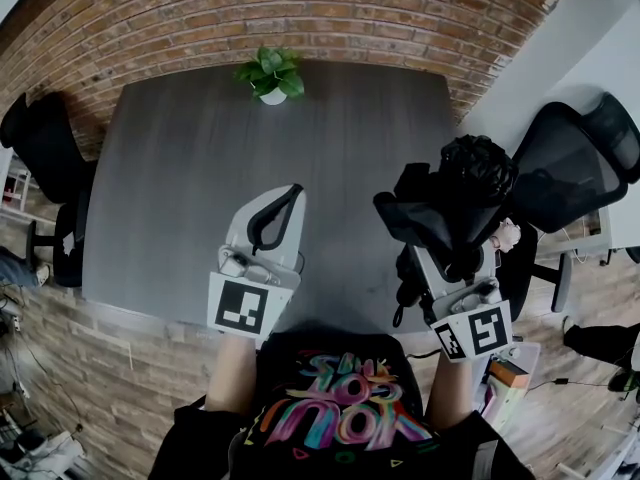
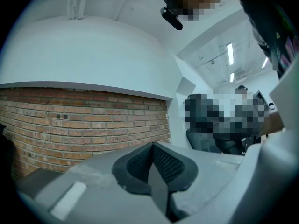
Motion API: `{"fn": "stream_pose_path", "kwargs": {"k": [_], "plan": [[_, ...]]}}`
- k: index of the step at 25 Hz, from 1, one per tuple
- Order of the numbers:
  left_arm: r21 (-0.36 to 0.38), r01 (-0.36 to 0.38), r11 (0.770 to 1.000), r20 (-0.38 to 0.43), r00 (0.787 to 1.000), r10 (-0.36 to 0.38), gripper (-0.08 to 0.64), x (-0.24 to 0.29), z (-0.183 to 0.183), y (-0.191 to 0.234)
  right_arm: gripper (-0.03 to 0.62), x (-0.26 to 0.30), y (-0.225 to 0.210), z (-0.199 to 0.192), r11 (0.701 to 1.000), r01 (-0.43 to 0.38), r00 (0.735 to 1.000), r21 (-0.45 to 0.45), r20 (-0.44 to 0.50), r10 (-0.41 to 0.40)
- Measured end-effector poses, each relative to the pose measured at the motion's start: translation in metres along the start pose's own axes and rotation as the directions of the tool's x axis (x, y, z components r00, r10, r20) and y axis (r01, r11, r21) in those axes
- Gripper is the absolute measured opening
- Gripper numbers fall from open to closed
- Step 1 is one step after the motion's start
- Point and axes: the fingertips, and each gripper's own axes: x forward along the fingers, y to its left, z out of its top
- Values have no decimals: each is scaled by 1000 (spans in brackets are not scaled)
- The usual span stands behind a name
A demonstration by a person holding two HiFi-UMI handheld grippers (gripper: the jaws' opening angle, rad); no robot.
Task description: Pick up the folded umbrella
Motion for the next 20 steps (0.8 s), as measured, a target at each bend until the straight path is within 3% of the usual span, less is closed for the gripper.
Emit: {"fn": "stream_pose_path", "kwargs": {"k": [20], "plan": [[8,-4,1000,-1,1000,4,-11,-3,-1,-1,279,1,1,-2,1000,1,1000,29,0,-1]]}}
